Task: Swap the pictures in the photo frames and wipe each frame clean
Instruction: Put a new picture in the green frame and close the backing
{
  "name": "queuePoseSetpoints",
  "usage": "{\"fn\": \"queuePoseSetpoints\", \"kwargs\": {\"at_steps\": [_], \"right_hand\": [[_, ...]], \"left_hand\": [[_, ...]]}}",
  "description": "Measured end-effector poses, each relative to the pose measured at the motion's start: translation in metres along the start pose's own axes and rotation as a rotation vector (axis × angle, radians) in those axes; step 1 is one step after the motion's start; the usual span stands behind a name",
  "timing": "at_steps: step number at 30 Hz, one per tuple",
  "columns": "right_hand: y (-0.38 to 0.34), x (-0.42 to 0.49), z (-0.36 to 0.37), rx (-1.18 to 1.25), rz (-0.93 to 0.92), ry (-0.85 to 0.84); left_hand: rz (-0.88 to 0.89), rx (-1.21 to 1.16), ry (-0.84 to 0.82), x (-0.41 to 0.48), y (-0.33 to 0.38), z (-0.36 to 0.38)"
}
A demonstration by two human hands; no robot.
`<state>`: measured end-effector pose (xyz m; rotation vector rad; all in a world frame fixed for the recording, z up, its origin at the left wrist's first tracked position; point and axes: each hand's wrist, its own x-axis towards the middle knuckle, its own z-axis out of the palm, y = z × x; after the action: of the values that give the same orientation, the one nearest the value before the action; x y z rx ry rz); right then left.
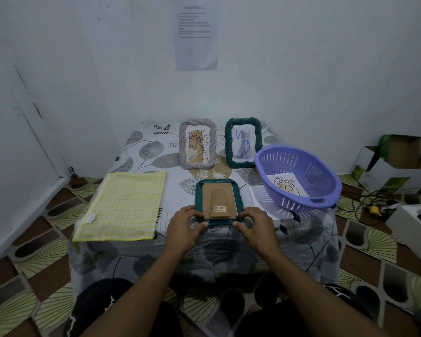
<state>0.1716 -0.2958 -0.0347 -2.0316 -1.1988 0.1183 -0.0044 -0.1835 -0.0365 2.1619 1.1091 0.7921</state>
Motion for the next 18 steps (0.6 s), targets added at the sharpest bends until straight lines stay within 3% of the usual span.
{"fn": "queuePoseSetpoints", "kwargs": {"at_steps": [11,15,18], "right_hand": [[-0.003,0.007,-0.006,-0.024,0.001,-0.050],[-0.006,0.026,-0.011,0.057,0.093,-0.039],[-0.011,0.041,-0.013,0.129,0.168,-0.084]], "left_hand": [[0.038,0.009,-0.049,0.004,-0.001,-0.004],[0.009,0.001,-0.018,0.019,0.014,-0.001],[0.102,0.021,-0.076,0.037,0.031,0.005]]}}
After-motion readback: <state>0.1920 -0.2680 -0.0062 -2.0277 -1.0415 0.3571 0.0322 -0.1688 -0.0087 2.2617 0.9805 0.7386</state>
